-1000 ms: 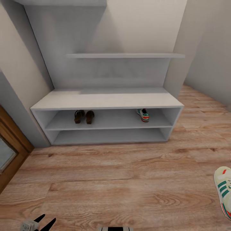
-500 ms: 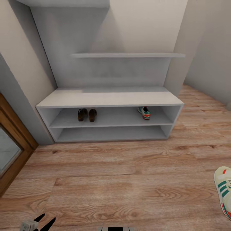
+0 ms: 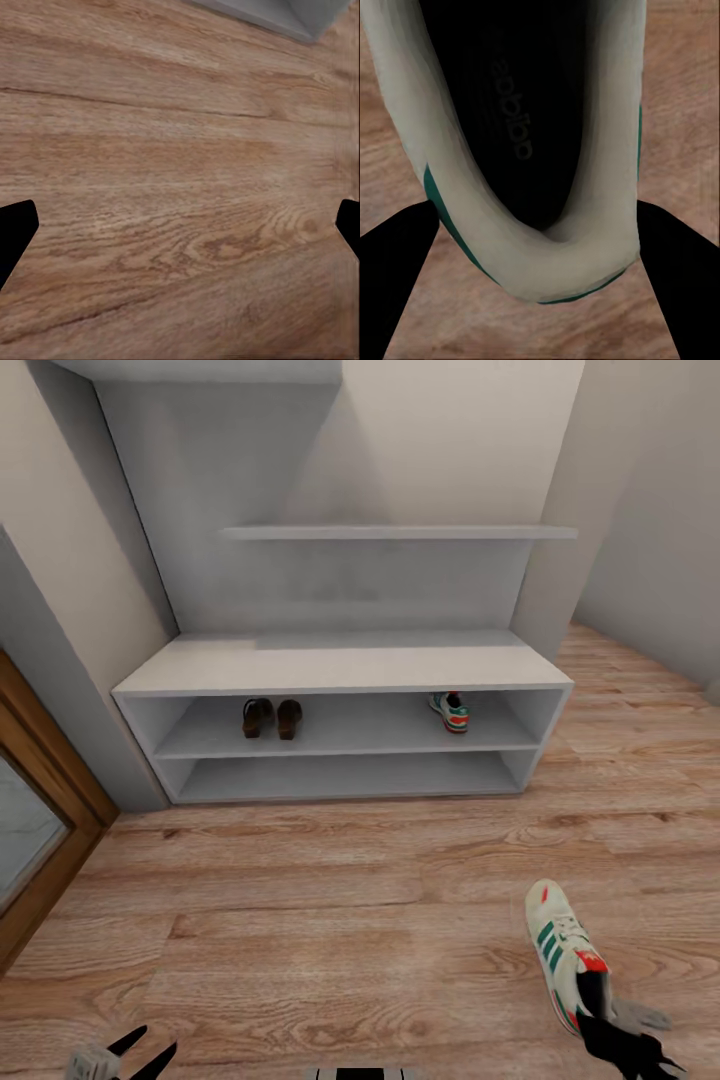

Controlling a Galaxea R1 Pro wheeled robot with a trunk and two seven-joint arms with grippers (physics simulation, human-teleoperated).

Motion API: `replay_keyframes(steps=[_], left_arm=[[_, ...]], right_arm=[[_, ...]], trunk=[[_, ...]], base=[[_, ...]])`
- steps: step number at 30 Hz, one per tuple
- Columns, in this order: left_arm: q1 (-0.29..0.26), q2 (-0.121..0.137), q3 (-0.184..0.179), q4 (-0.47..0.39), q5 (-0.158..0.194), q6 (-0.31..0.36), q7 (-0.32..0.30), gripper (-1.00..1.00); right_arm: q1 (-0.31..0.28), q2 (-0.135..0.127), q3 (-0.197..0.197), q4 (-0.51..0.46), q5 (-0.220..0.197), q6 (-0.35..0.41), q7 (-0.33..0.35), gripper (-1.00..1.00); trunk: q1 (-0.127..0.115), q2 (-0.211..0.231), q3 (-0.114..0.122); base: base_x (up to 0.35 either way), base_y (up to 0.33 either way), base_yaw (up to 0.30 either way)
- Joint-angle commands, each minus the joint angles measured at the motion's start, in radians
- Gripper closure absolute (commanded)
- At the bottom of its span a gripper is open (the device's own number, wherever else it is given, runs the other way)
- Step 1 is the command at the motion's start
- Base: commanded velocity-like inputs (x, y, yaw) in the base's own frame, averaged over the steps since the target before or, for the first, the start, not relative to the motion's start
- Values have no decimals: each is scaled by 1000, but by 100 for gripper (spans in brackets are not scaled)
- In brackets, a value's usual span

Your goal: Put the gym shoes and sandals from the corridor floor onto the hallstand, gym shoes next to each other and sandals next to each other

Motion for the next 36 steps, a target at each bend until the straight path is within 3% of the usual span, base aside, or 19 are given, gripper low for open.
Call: replay_keyframes(steps=[1, 4, 9, 11, 14, 16, 19, 20, 21, 22, 26, 31, 36], left_arm=[[0, 3, 3, 2, -1, -5, -21, -100], [0, 9, 2, 4, -3, -5, -43, -100], [1, 11, 2, 7, -4, -7, -51, -100], [1, 12, 2, 7, -5, -8, -53, -100], [1, 13, 2, 7, -5, -8, -53, -100], [2, 13, 2, 7, -5, -9, -54, -100], [2, 13, 2, 5, -5, -9, -55, -100], [2, 14, 2, 3, -4, -10, -56, -100], [2, 14, 2, 2, -5, -10, -56, -100], [2, 14, 2, 2, -5, -10, -56, -100], [2, 14, 2, 1, -5, -11, -75, -100], [2, 13, 2, 1, -5, -10, -93, -100], [2, 13, 2, 1, -5, -10, -97, -100]], right_arm=[[-1, 27, 32, -8, 14, 3, 7, 100], [-1, 88, 96, -40, 17, 6, 5, 100], [-1, 157, 124, -126, 19, 29, -7, 100], [-1, 195, 130, -206, 20, 139, -22, 100], [-1, 212, 132, -256, 22, 225, -29, 100], [-1, 237, 138, -344, 24, 334, -34, 100], [-1, 263, 183, -421, 25, 381, -40, 100], [-1, 283, 247, -462, 26, 396, -67, 100], [-1, 296, 283, -473, 26, 400, -98, 100], [-2, 303, 299, -476, 26, 402, -121, 100], [-31, 364, 374, -470, 23, 436, -314, 100], [-95, 377, 423, -463, 21, 505, -400, 100], [-159, 377, 447, -460, 20, 532, -420, 100]], trunk=[[0, 0, -1], [0, 0, -1], [0, 0, -1], [0, 0, -1], [0, 0, -1], [0, 0, -1], [0, 0, -1], [0, 0, -1], [0, 0, -1], [0, 0, -1], [0, 0, -1], [0, 0, -1], [0, 0, -1]], base=[[0, 0, 0], [0, 0, 0], [0, 0, 0], [0, 0, 0], [0, 0, 0], [0, 0, 0], [0, 0, 0], [0, 0, 0], [0, 0, 0], [0, 0, 0], [0, 0, 0], [0, 0, 0], [0, 0, 0]])
